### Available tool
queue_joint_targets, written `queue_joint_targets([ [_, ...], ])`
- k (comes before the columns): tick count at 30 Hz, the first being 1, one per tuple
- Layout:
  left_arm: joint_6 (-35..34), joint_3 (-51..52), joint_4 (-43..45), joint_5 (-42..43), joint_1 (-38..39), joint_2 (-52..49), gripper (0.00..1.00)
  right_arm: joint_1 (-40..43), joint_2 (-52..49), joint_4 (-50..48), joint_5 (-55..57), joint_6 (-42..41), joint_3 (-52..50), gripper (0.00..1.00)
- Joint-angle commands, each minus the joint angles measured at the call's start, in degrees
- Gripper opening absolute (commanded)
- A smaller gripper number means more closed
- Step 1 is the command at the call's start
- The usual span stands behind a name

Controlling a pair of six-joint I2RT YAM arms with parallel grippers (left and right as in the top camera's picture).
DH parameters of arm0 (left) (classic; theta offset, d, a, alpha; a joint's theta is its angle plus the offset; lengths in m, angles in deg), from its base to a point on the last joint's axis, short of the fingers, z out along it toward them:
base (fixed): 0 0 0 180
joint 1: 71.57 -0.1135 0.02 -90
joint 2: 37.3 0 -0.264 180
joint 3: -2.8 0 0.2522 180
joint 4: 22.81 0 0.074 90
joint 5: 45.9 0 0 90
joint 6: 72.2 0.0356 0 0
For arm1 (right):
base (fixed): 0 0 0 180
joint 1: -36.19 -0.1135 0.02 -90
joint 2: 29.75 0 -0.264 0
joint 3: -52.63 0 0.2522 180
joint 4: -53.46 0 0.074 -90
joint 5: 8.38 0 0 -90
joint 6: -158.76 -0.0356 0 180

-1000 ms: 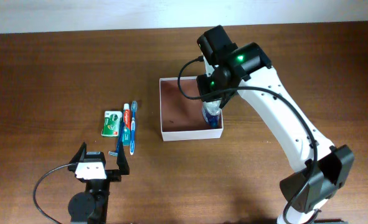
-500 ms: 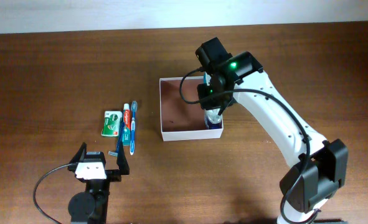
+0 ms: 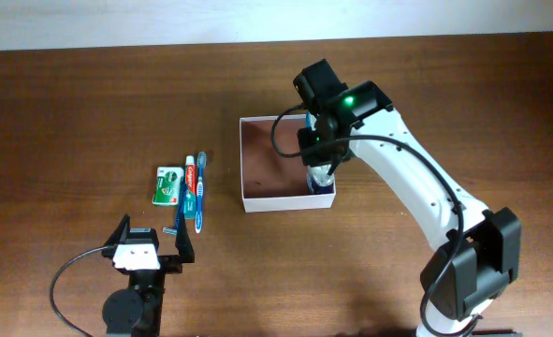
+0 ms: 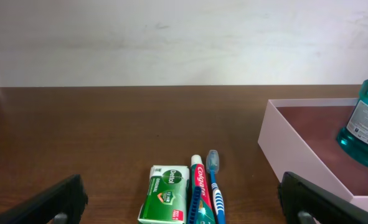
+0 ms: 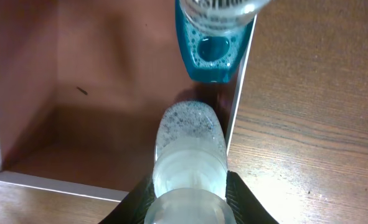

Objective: Pack container
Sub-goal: 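Open the right gripper and raise it away to the right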

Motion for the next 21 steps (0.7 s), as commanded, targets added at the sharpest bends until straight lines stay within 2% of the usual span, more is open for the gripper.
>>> queue_joint_targets([
  [1, 0.5, 0.3, 0.2, -0.6, 0.2, 0.4, 0.99, -0.6, 0.6, -1.0, 1.8, -0.3, -1.7, 0.29],
  [6, 0.5, 0.3, 0.2, -0.6, 0.2, 0.5, 1.00, -0.6, 0.7, -1.8, 1.8, -0.3, -2.9, 0.29],
  [8, 0.5, 0.3, 0.2, -0.6, 0.2, 0.4, 0.99, -0.6, 0.7, -1.7, 1.8, -0.3, -2.9, 0.39],
  [13, 0.5, 0.3, 0.2, -0.6, 0.2, 0.4, 0.99, -0.6, 0.7, -1.8, 0.2, -0.2, -2.9, 0.51],
  [21, 0.5, 0.3, 0.2, -0.6, 0.2, 0.5, 0.99, 0.0, 3.0, -1.3, -4.0, 3.0, 1.0, 0.53],
])
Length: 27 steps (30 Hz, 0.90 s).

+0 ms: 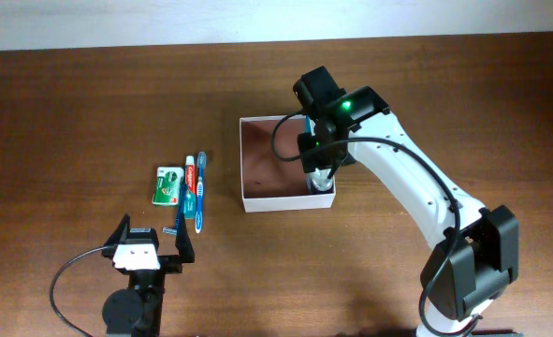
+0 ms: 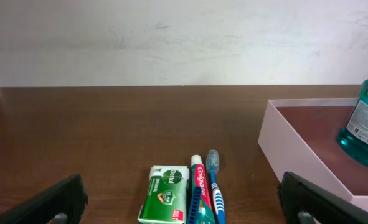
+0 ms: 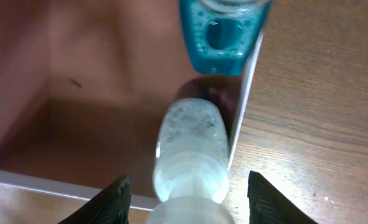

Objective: Pack container
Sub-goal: 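Open the right gripper and raise it away to the right, then move the left gripper down onto the blue razor handle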

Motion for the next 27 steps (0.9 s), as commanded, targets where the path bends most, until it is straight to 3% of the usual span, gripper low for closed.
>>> queue_joint_targets([
  [1, 0.5, 0.3, 0.2, -0.6, 0.2, 0.4, 0.99, 0.0, 3.7, 0.9, -4.2, 3.1, 5.0, 0.53],
  [10, 0.5, 0.3, 0.2, -0.6, 0.2, 0.4, 0.99, 3.5, 12.6, 6.4, 1.1, 3.4, 10.7, 0.53],
  [16, 0.5, 0.3, 0.2, -0.6, 0.2, 0.4, 0.99, 16.0, 19.0, 14.3, 6.9, 3.4, 10.7, 0.54],
  [18, 0.5, 0.3, 0.2, -0.6, 0.2, 0.5, 0.99, 19.6, 19.3, 15.7, 6.9, 3.4, 10.7, 0.63],
  [20, 0.5, 0.3, 0.2, -0.6, 0.2, 0.4, 0.99, 22.4, 19.2, 16.2, 6.9, 3.4, 10.6, 0.98],
  [27, 0.5, 0.3, 0.2, -0.6, 0.2, 0.5, 0.99, 25.8, 19.2, 16.2, 6.9, 3.4, 10.6, 0.98],
])
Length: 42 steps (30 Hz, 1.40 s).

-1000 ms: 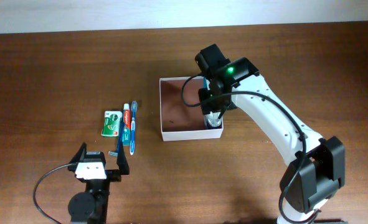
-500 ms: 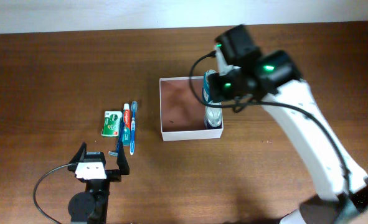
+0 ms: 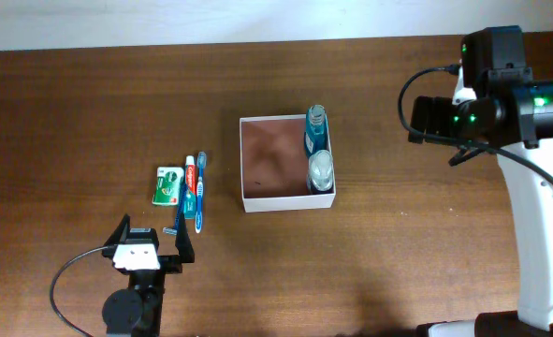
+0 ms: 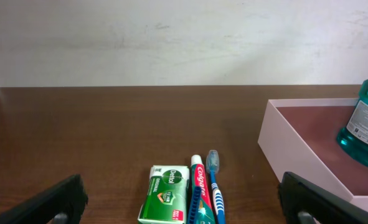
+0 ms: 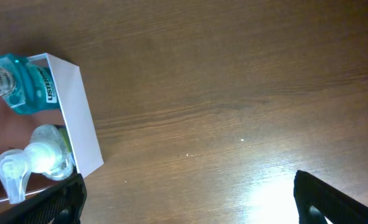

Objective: Pack container
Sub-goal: 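Move the left gripper down onto the blue razor handle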

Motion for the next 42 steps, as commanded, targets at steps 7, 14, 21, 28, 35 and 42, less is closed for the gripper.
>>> queue_joint_targets([
  [7, 0.5, 0.3, 0.2, -0.6, 0.2, 0.4, 0.99, 0.7, 1.1, 0.0, 0.9, -0.1, 0.5, 0.98],
  [14, 0.5, 0.3, 0.2, -0.6, 0.2, 0.4, 0.99, 0.7, 1.1, 0.0, 0.9, -0.1, 0.5, 0.98],
  [21, 0.5, 0.3, 4.0, -0.5, 0.2, 0.5, 0.99, 0.7, 1.1, 0.0, 0.9, -0.1, 0.5, 0.98],
  [28, 0.9, -0.8, 15.3, 6.8, 0.2, 0.3, 0.99, 0.7, 1.1, 0.0, 0.9, -0.1, 0.5, 0.99],
  [35, 8.2, -23.6, -3.3, 6.5, 0.2, -18.2, 1.00, 0.7, 1.1, 0.0, 0.9, -0.1, 0.5, 0.98],
  [42, 8.2, -49.6, -18.9, 7.8, 0.2, -54.4, 0.99, 0.7, 1.1, 0.0, 0.9, -0.1, 0.5, 0.98],
])
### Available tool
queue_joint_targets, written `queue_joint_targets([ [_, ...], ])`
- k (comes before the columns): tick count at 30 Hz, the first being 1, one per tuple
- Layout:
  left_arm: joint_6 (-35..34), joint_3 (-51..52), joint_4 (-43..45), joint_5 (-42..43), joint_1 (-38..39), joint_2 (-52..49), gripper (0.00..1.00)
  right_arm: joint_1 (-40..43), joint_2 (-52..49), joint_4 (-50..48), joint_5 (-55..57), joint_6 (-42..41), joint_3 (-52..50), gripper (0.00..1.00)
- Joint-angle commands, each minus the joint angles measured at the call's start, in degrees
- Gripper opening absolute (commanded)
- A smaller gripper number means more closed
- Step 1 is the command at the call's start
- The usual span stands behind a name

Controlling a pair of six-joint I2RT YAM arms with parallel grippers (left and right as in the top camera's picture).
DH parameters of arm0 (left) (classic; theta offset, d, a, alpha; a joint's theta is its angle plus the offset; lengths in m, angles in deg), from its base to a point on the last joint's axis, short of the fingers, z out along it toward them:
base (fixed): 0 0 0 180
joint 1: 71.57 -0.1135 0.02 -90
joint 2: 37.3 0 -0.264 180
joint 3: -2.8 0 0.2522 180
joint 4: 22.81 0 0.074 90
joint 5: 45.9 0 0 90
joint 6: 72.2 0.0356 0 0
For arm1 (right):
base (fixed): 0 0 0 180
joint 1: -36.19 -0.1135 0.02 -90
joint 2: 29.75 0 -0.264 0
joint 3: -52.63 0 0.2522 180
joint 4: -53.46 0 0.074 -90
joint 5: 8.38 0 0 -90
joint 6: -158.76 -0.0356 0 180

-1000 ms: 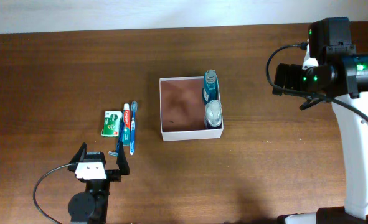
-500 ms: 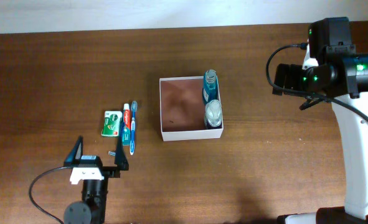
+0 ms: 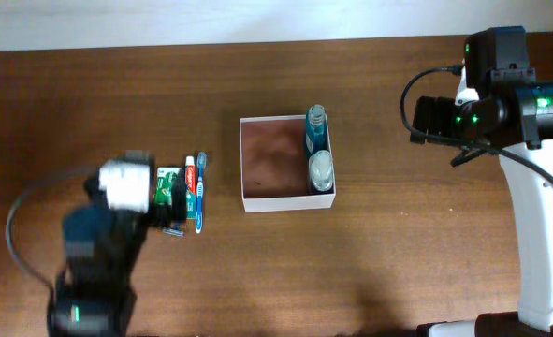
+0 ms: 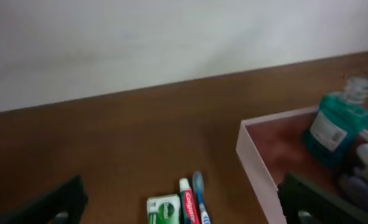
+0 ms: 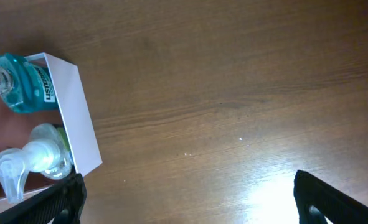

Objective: Pack container
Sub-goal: 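Move the left gripper down onto the blue razor handle, then close the left gripper on the razor and lift it toward the box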

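Observation:
A white box stands mid-table and holds a blue mouthwash bottle and a clear pump bottle along its right wall. The mouthwash also shows in the left wrist view. Left of the box lie a green soap pack, a toothpaste tube and a blue toothbrush. My left gripper is blurred just left of them; it is open and empty. My right gripper hangs at the far right, open over bare wood.
A small blue item lies just below the soap pack. The box's left half holds nothing. Brown wooden table all round, with a pale wall along the far edge.
My left arm has left its place at the front edge and now sits higher, beside the soap pack and toothpaste, looking down into the box. The right arm has not moved.
My right gripper was shut on the clear pump bottle inside the box next to the mouthwash. Then its fingers stood open around the bottle. Then it was far to the right, open, with the bottle left standing in the box. Now the left arm has moved up.

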Motion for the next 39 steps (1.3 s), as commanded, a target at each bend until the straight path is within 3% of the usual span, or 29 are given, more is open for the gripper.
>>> queue_joint_targets([
  [1, 1.4, -6.7, -3.0, 2.4, 0.2, -13.5, 0.99, 0.4, 0.8, 0.0, 0.9, -0.2, 0.5, 0.98],
  [5, 1.2, -7.3, -4.7, 12.7, 0.2, -26.5, 0.99, 0.4, 0.8, 0.0, 0.9, -0.2, 0.5, 0.98],
  [16, -0.2, -7.3, -17.0, 10.1, -2.2, -31.3, 0.98, 0.4, 0.8, 0.0, 0.9, -0.2, 0.5, 0.98],
  [18, 0.2, -7.3, -18.6, 7.6, -2.2, -31.3, 0.91, 0.4, 0.8, 0.0, 0.9, -0.2, 0.5, 0.98],
  [19, 0.2, -7.3, -19.3, 6.6, -2.2, -31.3, 0.68, 0.4, 0.8, 0.0, 0.9, -0.2, 0.5, 0.98],
  [20, 0.2, -7.3, -20.0, 6.6, -2.2, -31.3, 0.59, 0.4, 0.8, 0.0, 0.9, -0.2, 0.5, 0.98],
  [23, 0.2, -6.5, -20.2, 6.4, -2.2, -31.5, 0.51, 0.4, 0.8, 0.0, 0.9, -0.2, 0.5, 0.98],
  [30, 0.2, -3.8, -17.7, 4.4, -2.2, -35.6, 0.49, 0.4, 0.8, 0.0, 0.9, -0.2, 0.5, 0.98],
  [39, 0.2, -3.8, -12.6, 4.2, -3.0, -43.3, 0.38, 0.4, 0.8, 0.0, 0.9, -0.2, 0.5, 0.99],
])
